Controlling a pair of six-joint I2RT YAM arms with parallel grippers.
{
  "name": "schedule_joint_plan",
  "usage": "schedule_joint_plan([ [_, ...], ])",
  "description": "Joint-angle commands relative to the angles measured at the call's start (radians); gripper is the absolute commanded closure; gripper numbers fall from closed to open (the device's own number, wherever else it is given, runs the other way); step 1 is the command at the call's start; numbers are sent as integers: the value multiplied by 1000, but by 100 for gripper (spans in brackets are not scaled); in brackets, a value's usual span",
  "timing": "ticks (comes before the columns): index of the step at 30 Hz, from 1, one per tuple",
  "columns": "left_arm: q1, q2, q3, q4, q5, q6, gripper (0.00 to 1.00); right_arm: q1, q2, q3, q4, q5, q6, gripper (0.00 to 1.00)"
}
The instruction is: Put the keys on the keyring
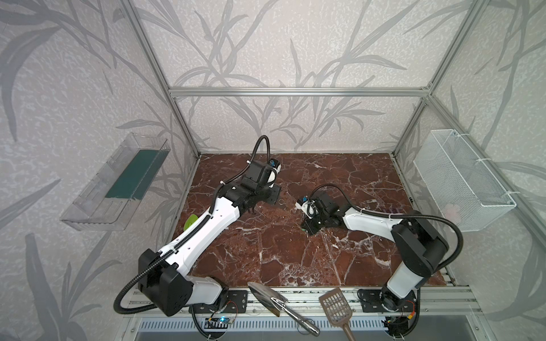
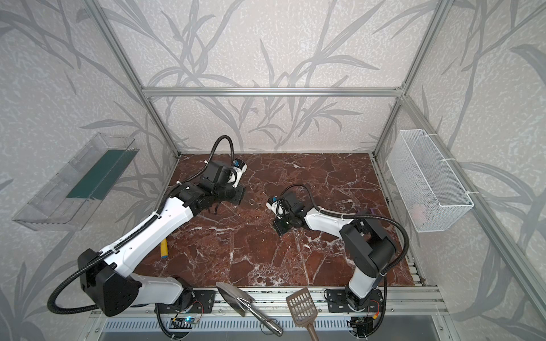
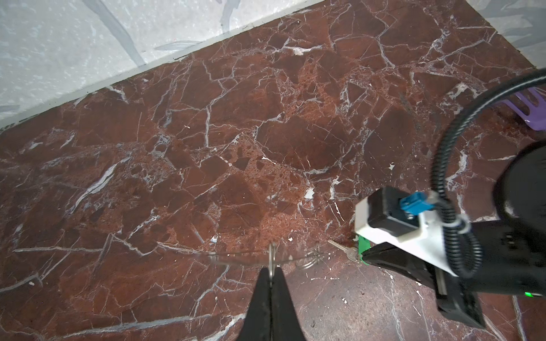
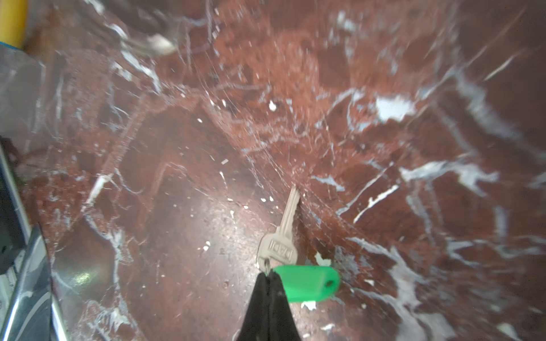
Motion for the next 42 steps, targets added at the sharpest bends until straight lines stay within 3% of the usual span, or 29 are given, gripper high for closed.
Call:
schedule_joint_plan([
  [1,-6,-49,-19,73,31,-3,100,0,-138,76,-31,8,-49,100],
  [12,-13,-91,-57,138,103,35,100,0,-288,142,12,47,-103,100],
  [23,-24,-102,-57,161,161,52,100,1,-295,180,61,35,-122,100],
  [42,-89,-93,-37,170,117,64,100,0,-262,256,65,6,-150,100],
])
